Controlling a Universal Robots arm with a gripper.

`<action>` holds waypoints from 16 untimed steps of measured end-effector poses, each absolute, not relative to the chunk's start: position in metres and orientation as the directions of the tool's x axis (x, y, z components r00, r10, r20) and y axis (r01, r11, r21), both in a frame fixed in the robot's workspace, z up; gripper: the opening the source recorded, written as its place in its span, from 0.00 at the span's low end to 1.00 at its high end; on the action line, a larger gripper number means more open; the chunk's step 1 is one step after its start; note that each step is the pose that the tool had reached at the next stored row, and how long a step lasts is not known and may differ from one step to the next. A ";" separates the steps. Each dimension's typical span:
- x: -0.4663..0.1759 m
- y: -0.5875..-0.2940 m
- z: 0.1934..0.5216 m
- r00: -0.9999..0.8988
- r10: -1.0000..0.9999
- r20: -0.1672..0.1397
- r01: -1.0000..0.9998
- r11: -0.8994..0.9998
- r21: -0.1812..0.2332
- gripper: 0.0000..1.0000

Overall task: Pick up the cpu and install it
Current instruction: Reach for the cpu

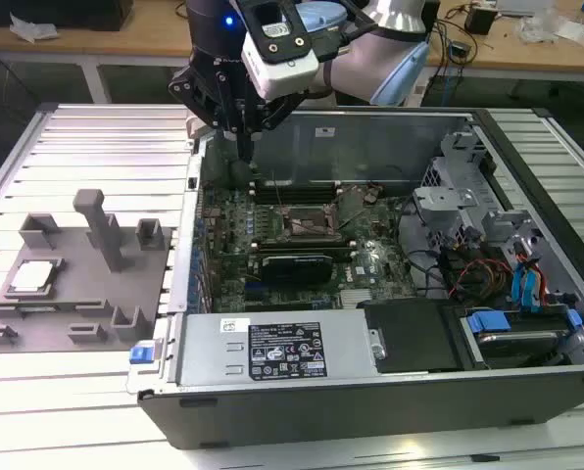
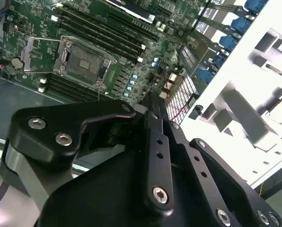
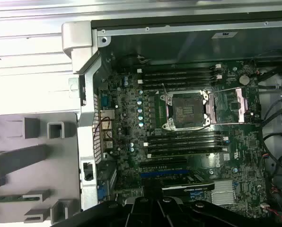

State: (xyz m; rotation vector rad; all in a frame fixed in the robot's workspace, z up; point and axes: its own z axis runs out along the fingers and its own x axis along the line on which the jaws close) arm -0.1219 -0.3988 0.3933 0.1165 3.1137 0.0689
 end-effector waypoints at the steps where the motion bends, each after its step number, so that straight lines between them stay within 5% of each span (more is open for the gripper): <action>1: -0.122 -0.399 0.393 -0.997 0.075 -0.023 0.074 0.996 0.045 0.11; 16: -0.128 -0.399 0.393 -0.997 0.075 -0.023 0.074 0.996 0.045 0.11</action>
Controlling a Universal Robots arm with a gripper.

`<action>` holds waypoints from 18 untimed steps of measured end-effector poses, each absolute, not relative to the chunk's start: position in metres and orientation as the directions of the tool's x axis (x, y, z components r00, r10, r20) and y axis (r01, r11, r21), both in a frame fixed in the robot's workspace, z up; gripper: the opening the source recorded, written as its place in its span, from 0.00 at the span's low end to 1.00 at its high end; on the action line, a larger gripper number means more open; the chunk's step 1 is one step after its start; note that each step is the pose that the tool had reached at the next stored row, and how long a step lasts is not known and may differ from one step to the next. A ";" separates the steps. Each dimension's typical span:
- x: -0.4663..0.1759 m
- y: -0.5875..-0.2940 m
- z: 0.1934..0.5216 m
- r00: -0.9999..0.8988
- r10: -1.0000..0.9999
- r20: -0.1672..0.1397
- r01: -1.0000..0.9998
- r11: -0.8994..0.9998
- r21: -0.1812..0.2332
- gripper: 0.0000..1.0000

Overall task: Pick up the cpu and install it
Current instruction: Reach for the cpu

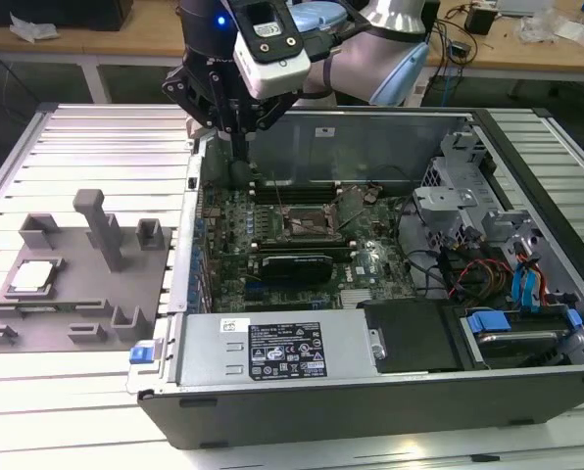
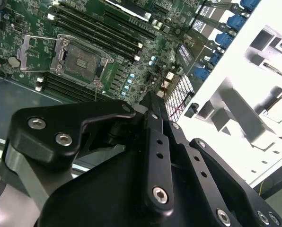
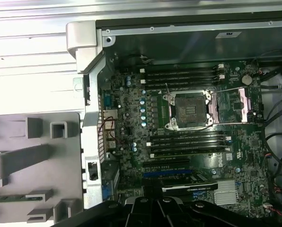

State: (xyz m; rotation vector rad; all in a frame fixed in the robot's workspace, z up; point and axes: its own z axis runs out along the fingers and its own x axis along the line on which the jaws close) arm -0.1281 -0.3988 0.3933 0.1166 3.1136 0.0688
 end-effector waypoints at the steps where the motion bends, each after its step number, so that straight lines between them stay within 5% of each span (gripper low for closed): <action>1: -0.129 -0.399 0.393 -0.997 0.075 -0.023 0.074 0.996 0.045 0.11; 18: -0.151 -0.399 0.393 -0.997 0.075 -0.023 0.074 0.996 0.045 0.11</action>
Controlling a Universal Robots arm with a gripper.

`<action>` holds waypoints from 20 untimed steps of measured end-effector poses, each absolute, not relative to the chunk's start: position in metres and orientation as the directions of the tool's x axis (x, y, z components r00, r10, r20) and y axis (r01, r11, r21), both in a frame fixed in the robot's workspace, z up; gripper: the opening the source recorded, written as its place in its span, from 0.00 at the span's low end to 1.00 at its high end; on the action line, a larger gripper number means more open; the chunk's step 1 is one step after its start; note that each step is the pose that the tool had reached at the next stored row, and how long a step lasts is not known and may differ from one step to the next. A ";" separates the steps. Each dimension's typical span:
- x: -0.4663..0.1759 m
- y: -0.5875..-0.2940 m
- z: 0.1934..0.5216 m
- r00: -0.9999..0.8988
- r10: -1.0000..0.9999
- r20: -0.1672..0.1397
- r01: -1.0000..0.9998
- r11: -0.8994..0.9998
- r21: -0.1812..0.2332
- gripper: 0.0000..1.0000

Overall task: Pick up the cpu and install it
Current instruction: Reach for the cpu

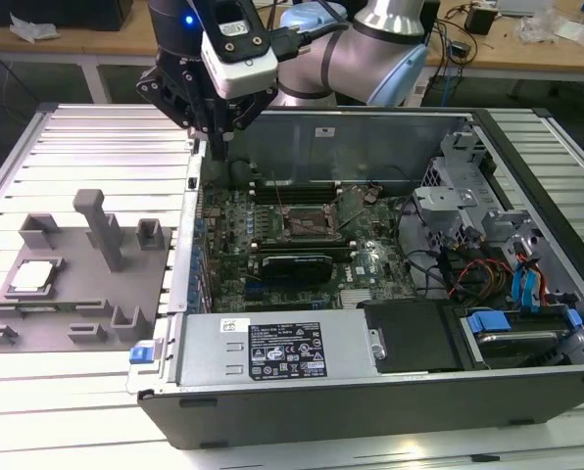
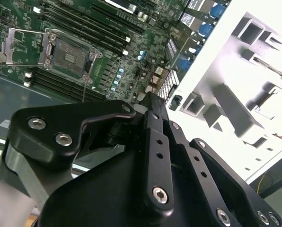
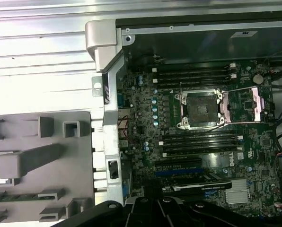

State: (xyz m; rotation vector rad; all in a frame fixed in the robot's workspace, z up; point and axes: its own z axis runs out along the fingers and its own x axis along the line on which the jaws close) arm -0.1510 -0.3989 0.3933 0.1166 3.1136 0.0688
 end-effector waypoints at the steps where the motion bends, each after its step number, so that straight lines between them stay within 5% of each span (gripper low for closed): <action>1: -0.152 -0.399 0.393 -0.997 0.075 -0.023 0.074 0.996 0.045 0.11; 20: -0.182 -0.399 0.393 -0.997 0.075 -0.024 0.074 0.996 0.045 0.11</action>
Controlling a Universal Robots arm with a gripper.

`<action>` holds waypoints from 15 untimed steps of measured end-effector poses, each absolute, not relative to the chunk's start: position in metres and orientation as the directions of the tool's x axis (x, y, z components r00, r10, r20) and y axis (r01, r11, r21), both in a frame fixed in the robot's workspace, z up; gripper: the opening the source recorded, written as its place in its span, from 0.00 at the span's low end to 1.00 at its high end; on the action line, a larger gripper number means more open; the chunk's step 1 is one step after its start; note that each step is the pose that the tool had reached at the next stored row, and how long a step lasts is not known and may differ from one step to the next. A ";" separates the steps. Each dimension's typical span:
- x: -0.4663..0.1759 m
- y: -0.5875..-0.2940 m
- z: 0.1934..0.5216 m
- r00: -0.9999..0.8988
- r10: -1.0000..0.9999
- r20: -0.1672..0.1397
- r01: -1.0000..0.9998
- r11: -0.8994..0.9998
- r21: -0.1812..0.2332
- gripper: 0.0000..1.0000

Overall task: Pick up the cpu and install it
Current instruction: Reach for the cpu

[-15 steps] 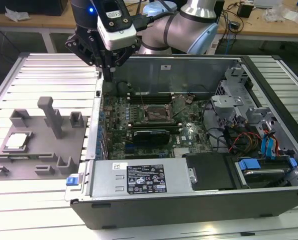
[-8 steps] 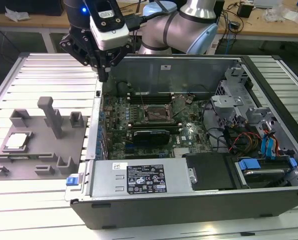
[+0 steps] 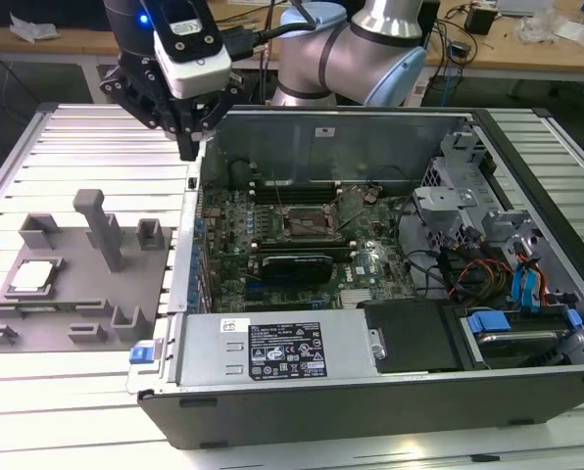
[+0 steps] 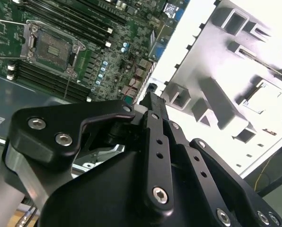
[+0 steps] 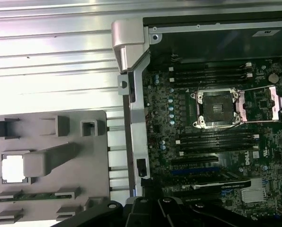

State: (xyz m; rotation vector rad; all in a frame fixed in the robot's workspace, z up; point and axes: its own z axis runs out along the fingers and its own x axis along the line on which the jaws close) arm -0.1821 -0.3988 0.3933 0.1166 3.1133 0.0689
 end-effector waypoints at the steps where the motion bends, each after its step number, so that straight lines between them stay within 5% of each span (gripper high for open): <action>1: -0.184 -0.399 0.393 -0.997 0.075 -0.024 0.074 0.996 0.045 0.11; 15: -0.205 -0.399 0.393 -0.997 0.075 -0.024 0.074 0.996 0.045 0.11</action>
